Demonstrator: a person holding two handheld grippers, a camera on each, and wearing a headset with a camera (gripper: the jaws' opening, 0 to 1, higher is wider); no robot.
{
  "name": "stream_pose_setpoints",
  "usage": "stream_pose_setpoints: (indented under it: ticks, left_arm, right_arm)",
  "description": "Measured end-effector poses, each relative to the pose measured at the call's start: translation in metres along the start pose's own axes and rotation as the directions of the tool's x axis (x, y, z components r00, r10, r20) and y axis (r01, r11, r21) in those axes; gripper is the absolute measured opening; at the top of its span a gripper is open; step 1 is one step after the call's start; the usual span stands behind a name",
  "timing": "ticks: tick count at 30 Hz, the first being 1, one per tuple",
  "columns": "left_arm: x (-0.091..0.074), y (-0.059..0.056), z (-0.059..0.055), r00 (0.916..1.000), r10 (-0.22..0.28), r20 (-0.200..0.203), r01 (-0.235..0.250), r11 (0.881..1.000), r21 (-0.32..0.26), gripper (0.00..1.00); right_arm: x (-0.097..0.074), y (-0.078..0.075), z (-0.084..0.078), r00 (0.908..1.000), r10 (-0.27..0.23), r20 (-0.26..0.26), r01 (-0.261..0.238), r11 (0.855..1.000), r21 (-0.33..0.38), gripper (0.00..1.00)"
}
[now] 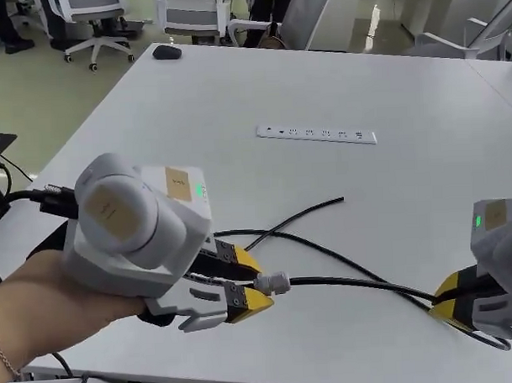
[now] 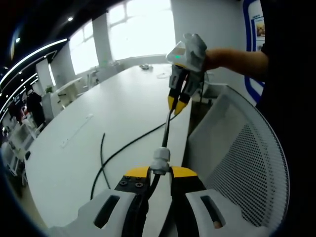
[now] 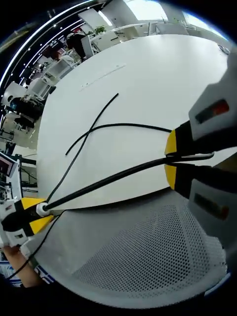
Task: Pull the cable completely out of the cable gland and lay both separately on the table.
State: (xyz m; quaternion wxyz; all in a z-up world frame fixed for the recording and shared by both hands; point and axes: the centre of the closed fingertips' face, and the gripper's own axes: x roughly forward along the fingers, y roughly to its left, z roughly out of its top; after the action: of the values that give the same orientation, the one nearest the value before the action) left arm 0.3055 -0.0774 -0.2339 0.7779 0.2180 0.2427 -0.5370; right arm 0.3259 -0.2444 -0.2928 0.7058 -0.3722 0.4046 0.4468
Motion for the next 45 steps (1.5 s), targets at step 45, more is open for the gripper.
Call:
stream_pose_setpoints:
  ticks: [45]
  left_arm:
    - [0.01,-0.011,-0.007,0.9977,-0.004,-0.068,0.008,0.998,0.06,0.16]
  right_arm:
    - [-0.007,0.056,0.093,0.9559,0.151,0.252,-0.127,0.986,-0.107,0.03]
